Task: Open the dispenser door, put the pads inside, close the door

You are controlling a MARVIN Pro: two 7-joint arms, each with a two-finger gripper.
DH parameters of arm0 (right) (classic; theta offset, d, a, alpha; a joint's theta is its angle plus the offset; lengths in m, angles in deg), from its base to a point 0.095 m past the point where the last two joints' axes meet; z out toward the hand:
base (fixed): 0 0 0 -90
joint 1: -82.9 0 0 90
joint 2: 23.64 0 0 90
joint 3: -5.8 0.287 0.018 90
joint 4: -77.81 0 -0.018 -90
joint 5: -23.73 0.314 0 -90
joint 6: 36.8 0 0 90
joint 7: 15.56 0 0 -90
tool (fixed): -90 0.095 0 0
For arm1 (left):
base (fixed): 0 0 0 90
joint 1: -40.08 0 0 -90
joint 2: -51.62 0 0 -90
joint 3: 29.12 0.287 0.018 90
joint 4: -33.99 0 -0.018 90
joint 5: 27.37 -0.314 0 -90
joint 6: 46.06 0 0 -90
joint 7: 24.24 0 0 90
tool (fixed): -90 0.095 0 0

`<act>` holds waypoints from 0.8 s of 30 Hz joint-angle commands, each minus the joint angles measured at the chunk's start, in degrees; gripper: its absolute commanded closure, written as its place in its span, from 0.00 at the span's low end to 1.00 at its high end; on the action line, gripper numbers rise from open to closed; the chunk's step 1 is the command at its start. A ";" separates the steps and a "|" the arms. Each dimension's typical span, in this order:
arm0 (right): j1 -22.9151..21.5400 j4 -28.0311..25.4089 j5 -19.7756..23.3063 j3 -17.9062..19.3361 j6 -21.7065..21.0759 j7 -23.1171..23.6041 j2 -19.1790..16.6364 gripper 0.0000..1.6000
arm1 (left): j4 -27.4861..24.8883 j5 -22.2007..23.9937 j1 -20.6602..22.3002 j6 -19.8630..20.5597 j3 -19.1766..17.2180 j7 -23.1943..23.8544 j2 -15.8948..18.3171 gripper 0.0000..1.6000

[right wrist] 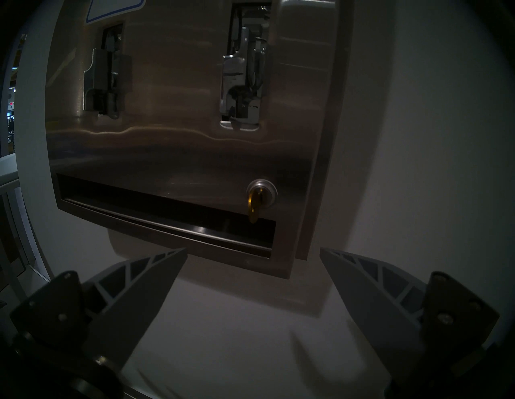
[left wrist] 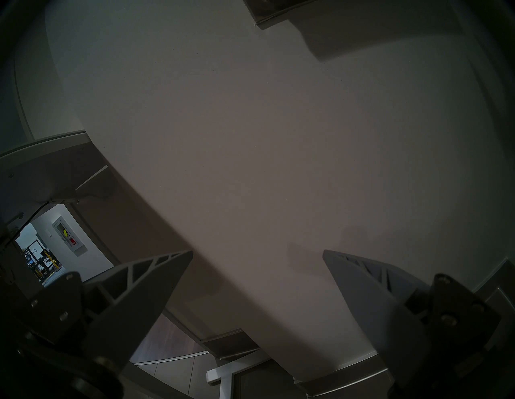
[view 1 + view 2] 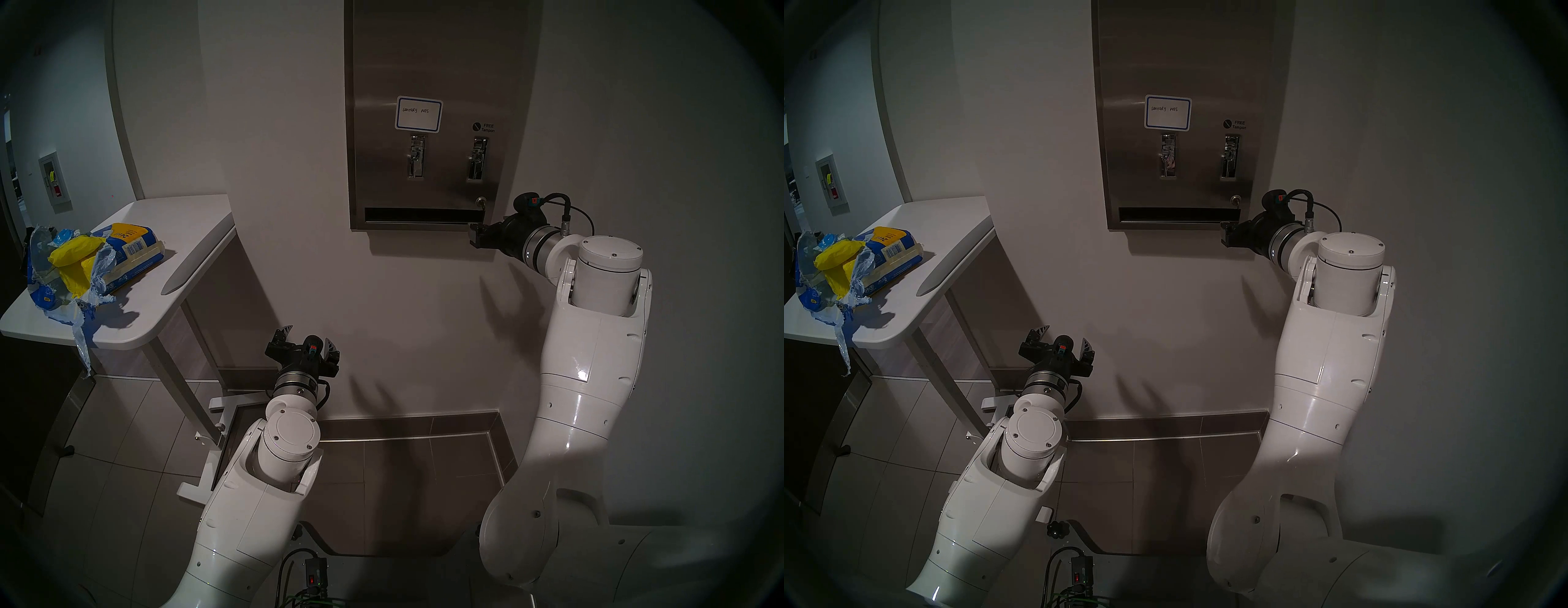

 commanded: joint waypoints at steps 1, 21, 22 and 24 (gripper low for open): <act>-3.68 -1.16 0.25 -0.88 -0.27 -0.13 0.02 0.00 | -1.79 -0.13 1.16 -0.46 -0.11 -0.14 0.00 0.00; -4.80 -0.37 0.04 -2.10 -0.91 -1.03 0.52 0.28 | -1.83 -0.09 1.16 -0.44 -0.08 -0.16 0.04 0.00; -4.80 -0.31 0.04 -2.16 -0.89 -1.05 0.52 0.28 | -1.83 -0.08 1.16 -0.44 -0.08 -0.16 0.04 0.00; -4.80 -0.16 0.03 -2.26 -0.85 -1.15 0.53 0.28 | -1.83 -0.08 1.16 -0.44 -0.08 -0.16 0.04 0.00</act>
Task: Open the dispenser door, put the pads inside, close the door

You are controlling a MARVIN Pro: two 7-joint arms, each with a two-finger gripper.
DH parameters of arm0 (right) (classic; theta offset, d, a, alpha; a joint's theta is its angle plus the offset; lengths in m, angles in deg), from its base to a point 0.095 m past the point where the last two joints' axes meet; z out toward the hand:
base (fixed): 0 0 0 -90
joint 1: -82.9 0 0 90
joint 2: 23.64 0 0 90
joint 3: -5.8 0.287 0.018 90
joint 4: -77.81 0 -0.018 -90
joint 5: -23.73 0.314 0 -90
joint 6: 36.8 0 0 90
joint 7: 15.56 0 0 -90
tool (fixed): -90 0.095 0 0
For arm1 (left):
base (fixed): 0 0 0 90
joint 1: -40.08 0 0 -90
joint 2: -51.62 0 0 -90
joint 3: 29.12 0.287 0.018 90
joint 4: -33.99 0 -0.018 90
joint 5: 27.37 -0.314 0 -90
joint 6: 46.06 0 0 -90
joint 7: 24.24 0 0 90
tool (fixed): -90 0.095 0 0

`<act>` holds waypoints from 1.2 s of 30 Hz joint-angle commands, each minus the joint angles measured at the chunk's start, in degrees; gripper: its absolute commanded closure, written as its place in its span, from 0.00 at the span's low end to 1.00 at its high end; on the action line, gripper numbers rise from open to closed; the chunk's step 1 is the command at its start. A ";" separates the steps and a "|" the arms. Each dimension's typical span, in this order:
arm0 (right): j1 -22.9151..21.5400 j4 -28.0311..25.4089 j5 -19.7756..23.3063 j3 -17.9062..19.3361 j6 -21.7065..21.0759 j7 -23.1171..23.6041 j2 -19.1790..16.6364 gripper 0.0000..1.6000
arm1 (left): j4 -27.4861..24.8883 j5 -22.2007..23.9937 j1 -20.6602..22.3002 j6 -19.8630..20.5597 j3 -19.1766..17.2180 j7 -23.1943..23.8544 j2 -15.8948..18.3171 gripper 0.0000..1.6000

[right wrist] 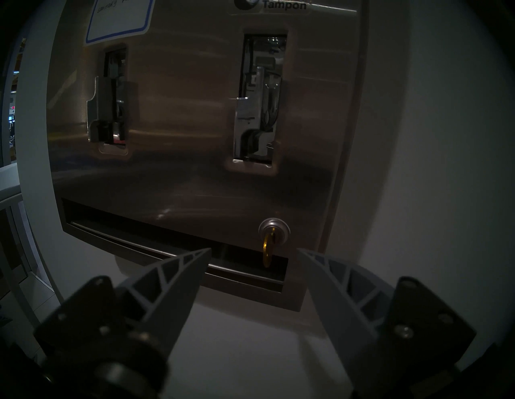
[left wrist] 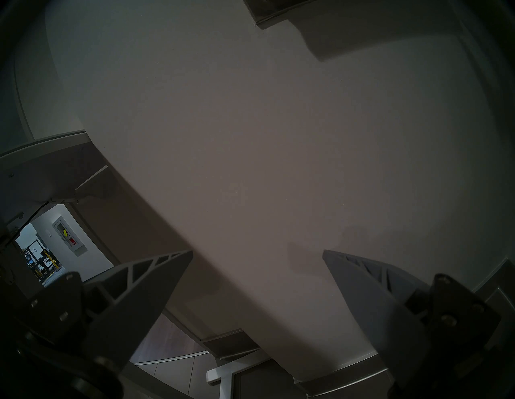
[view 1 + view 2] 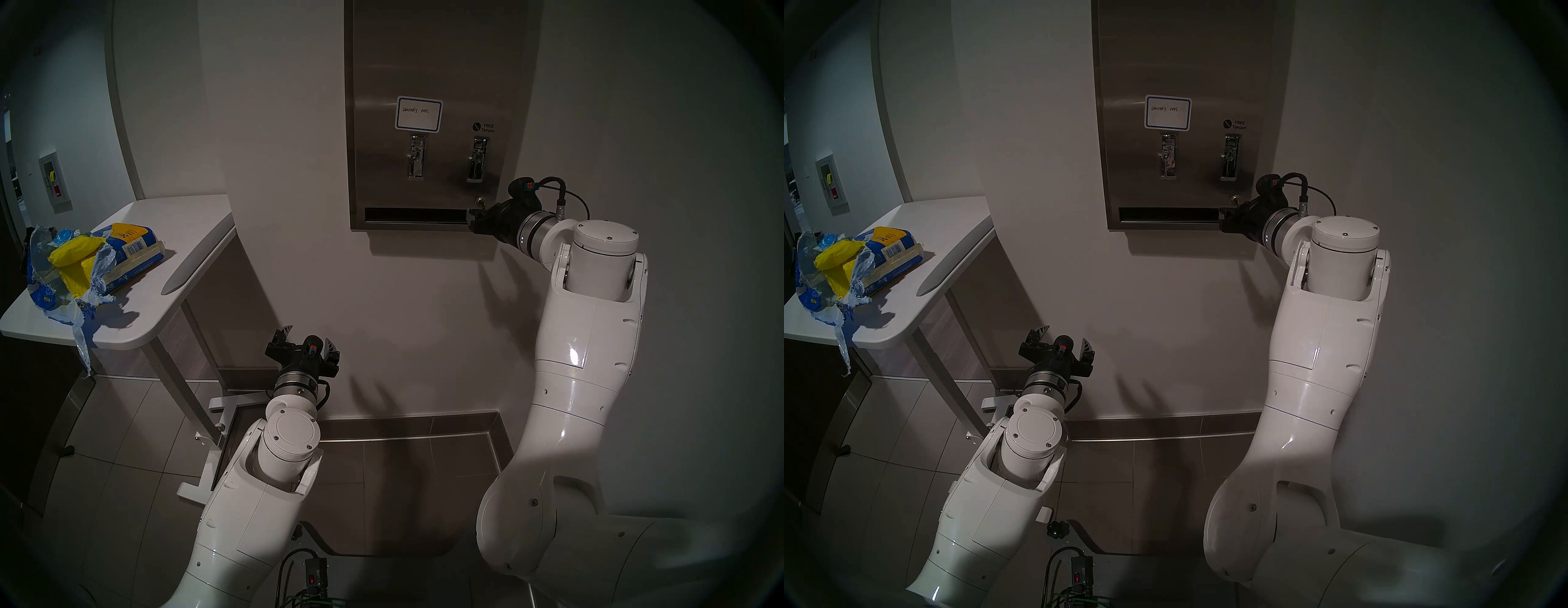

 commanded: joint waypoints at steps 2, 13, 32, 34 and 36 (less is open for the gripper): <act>-2.38 -0.91 0.01 -0.95 0.29 -0.20 -0.04 0.29 | -1.83 -0.13 1.16 -0.46 -0.10 -0.13 0.00 0.00; -2.87 0.12 0.17 -1.29 0.69 -0.70 -0.05 0.55 | -1.83 -0.10 1.16 -0.45 -0.09 -0.15 0.02 0.00; -4.06 2.50 0.52 -0.56 1.14 -1.42 -0.60 0.98 | -1.84 -0.07 1.17 -0.44 -0.07 -0.17 0.05 0.00; -4.12 2.60 0.54 -0.48 1.17 -1.41 -0.65 1.00 | -1.84 -0.07 1.17 -0.44 -0.06 -0.17 0.05 0.00; -4.25 2.84 0.64 -0.24 1.30 -1.34 -0.76 1.00 | -1.84 -0.06 1.17 -0.44 -0.06 -0.18 0.06 0.00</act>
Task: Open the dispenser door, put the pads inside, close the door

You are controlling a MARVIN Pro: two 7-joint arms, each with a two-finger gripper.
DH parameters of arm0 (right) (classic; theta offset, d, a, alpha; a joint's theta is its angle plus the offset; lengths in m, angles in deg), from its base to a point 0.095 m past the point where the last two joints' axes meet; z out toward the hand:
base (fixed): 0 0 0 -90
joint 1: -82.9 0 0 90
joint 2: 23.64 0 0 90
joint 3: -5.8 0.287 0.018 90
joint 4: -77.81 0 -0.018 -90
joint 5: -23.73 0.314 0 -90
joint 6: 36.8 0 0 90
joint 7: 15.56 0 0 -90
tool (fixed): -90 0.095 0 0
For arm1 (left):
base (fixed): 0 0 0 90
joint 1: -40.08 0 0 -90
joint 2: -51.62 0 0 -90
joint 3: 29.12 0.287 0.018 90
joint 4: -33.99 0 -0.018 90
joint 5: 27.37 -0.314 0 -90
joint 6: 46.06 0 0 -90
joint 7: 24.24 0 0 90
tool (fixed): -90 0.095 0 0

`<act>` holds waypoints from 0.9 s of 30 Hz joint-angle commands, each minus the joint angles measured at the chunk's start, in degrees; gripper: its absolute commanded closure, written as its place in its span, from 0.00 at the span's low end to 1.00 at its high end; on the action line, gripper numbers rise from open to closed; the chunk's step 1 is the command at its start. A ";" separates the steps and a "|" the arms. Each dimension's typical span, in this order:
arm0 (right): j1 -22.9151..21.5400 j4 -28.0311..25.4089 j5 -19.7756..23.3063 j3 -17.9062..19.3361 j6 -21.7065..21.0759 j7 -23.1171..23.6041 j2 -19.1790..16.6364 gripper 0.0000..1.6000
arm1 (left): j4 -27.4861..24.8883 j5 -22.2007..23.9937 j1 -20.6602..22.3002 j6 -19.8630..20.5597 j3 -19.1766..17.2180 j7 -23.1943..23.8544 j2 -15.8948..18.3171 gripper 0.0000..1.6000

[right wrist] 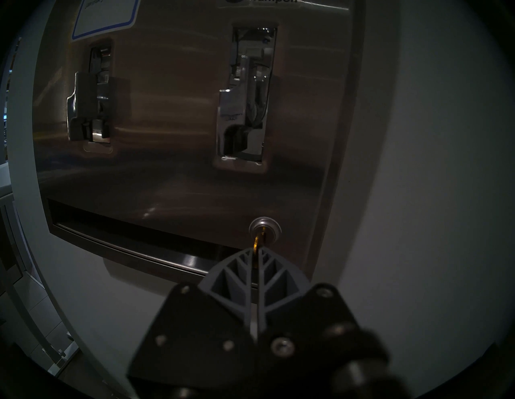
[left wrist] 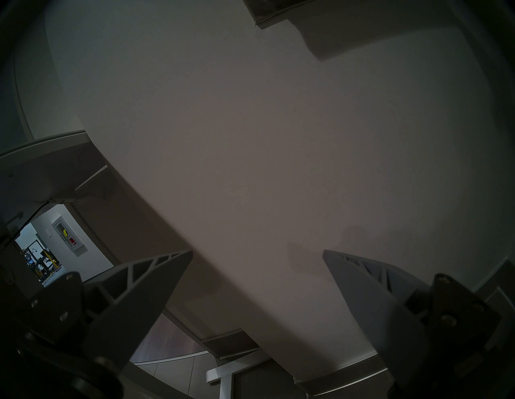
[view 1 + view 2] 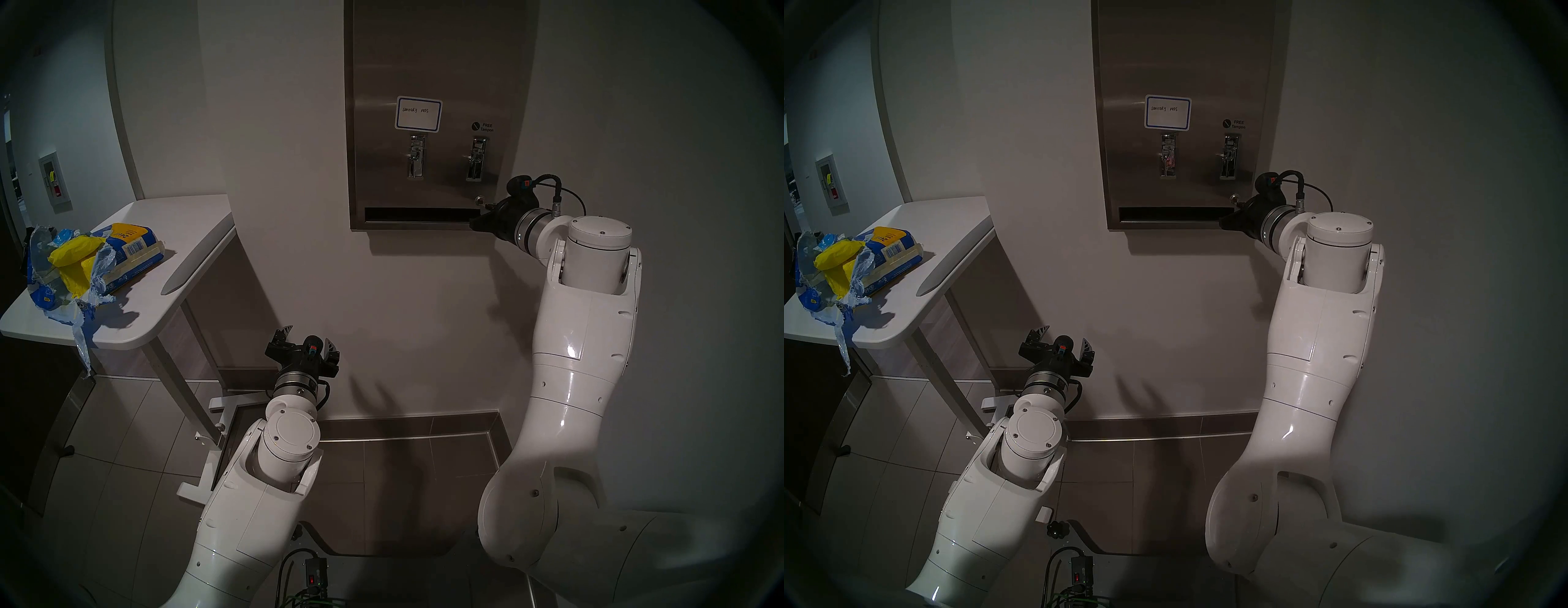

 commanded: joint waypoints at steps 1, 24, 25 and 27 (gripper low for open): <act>-2.55 0.08 0.67 -0.43 0.78 0.30 -0.18 1.00 | -1.84 -0.12 1.18 -0.46 -0.10 -0.13 -0.02 0.00; 0.48 -5.00 -0.05 -0.49 -0.94 2.00 0.29 1.00 | -1.84 -0.08 1.19 -0.45 -0.07 -0.16 0.02 0.00; 0.66 -5.31 -0.11 -0.51 -1.05 2.05 0.34 1.00 | -1.84 -0.08 1.19 -0.45 -0.07 -0.16 0.02 0.00; 1.16 -6.23 -0.24 -0.63 -1.40 2.16 0.48 1.00 | -1.83 -0.08 1.19 -0.45 -0.07 -0.17 0.02 0.00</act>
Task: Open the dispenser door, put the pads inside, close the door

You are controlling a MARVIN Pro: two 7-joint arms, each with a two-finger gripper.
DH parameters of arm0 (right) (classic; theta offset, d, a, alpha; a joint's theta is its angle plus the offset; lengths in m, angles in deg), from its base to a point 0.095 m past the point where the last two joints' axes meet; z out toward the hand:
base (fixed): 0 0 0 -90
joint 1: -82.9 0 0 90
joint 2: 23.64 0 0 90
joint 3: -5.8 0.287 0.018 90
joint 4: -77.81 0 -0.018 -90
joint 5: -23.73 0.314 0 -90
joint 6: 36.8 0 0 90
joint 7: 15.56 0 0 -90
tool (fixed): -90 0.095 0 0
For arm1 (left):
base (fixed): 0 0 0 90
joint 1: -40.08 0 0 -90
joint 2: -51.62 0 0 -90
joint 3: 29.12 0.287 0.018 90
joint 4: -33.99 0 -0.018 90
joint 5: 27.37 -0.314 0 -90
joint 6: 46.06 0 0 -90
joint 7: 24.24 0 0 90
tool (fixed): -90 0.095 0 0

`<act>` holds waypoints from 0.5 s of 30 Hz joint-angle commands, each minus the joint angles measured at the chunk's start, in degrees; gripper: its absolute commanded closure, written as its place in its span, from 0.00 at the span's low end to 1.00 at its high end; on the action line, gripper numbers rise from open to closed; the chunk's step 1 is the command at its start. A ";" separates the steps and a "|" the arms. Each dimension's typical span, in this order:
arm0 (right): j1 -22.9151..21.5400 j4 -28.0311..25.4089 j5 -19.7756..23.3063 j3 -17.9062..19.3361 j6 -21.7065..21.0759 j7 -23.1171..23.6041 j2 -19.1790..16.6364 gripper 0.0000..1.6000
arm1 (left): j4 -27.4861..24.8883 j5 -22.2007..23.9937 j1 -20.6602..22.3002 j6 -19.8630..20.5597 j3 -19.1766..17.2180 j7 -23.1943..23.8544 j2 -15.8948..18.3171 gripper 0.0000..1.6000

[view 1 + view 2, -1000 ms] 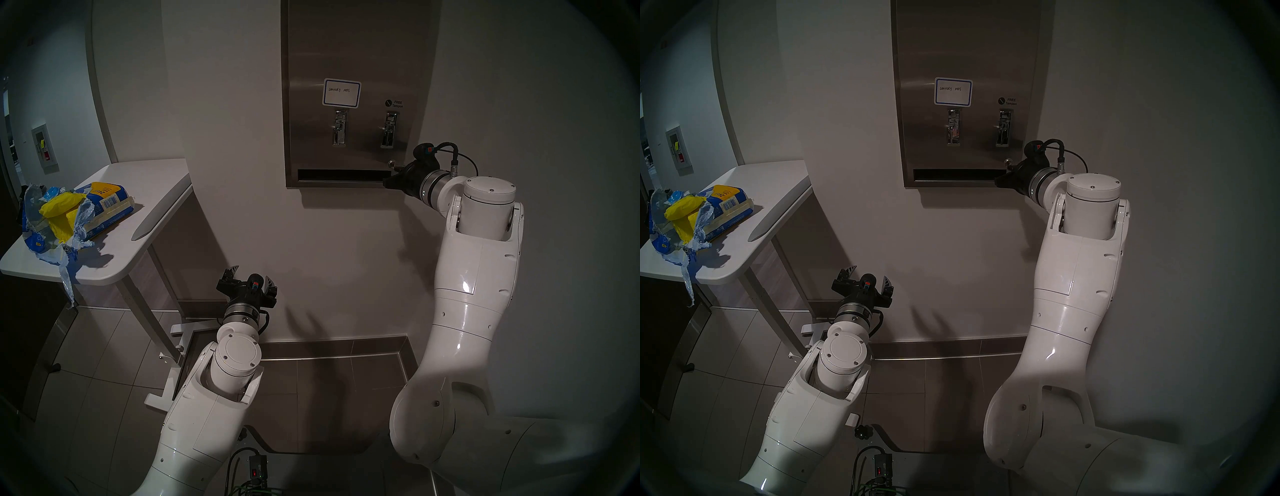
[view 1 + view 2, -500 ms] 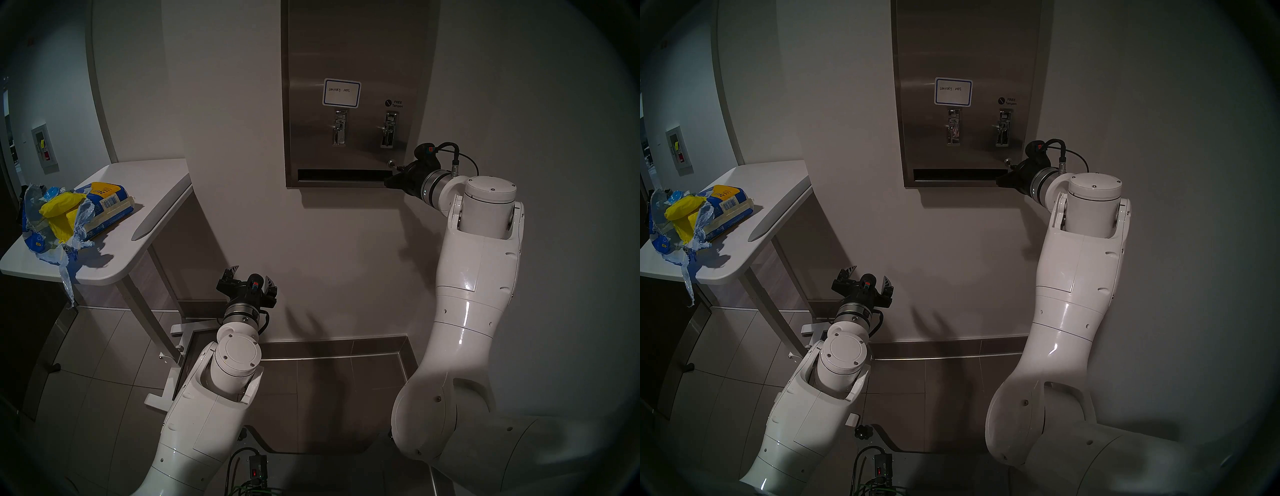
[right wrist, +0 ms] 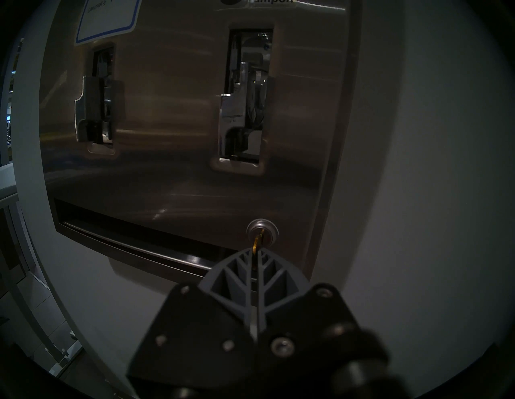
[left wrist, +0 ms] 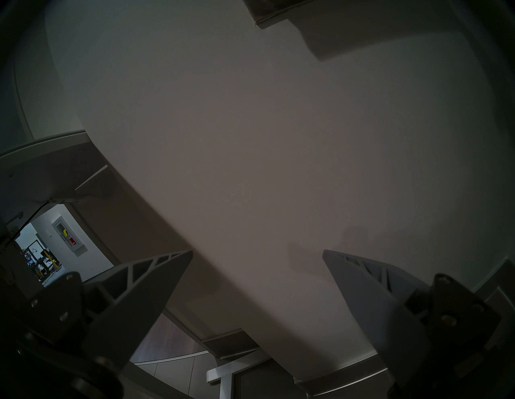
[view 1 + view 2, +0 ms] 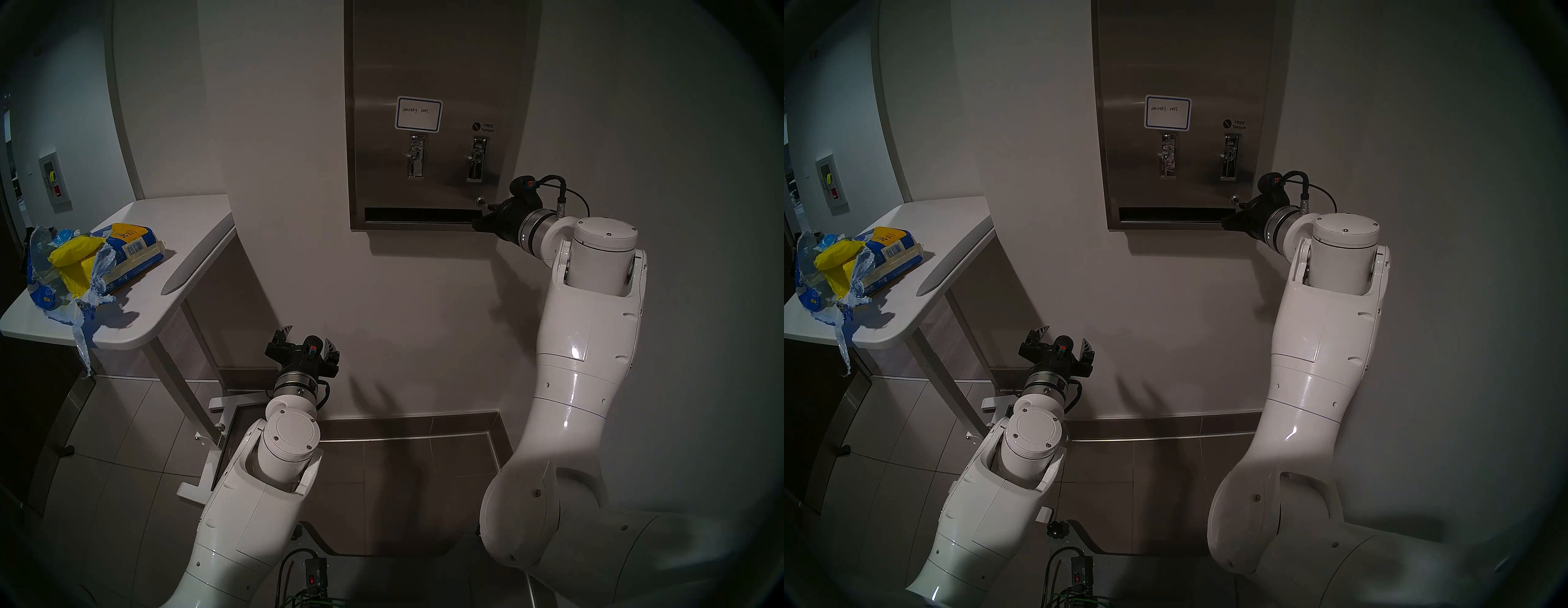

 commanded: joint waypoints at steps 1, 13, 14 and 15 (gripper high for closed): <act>0.38 -4.58 -0.37 -1.15 -0.85 0.42 0.63 1.00 | -1.83 -0.12 1.19 -0.46 -0.10 -0.13 -0.02 0.00; 4.05 -9.10 -1.40 -2.95 -2.72 1.19 1.88 1.00 | -1.83 -0.10 1.20 -0.46 -0.08 -0.15 0.00 0.00; 4.43 -9.55 -0.97 -3.52 -3.32 1.34 1.15 1.00 | -1.83 -0.10 1.20 -0.46 -0.08 -0.15 0.00 0.00; 5.24 -10.62 -0.91 -3.96 -3.88 1.64 0.94 1.00 | -1.83 -0.10 1.20 -0.46 -0.08 -0.16 0.00 0.00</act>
